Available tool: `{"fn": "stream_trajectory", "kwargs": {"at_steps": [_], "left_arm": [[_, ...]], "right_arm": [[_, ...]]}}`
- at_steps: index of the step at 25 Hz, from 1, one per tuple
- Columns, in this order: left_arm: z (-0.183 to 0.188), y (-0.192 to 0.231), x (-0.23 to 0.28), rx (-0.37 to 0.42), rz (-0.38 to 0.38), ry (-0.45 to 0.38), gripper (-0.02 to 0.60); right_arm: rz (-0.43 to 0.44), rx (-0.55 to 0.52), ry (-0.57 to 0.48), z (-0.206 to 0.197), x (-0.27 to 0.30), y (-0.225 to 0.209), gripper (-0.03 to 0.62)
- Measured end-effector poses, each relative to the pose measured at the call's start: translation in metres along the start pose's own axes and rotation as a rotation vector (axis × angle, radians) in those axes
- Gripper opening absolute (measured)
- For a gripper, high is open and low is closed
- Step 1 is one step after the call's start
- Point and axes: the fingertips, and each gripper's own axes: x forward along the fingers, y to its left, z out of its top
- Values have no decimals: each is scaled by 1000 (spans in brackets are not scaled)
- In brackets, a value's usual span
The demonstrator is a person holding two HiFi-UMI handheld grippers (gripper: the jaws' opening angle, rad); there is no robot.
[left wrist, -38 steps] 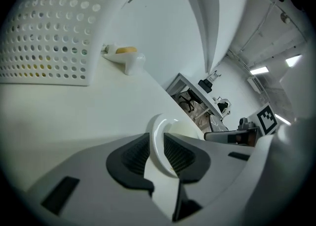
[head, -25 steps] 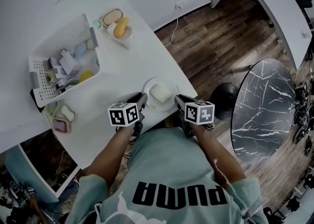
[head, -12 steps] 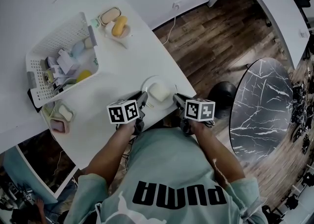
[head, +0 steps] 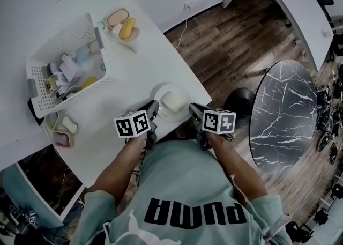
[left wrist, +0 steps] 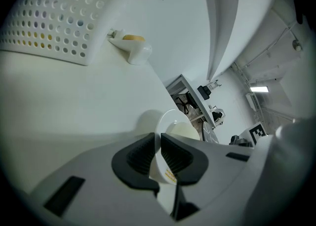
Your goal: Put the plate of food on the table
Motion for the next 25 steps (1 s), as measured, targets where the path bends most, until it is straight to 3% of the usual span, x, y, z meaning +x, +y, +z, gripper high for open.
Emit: {"fn": "stream_trajectory", "kwargs": {"at_steps": [9, 25], "left_arm": [[9, -23, -14, -29, -92, -33, 43], [26, -87, -16, 65, -223, -2, 42]], "right_arm": [[-17, -5, -135, 19, -30, 16, 37], [-52, 120, -381, 34, -99, 17, 32]]}}
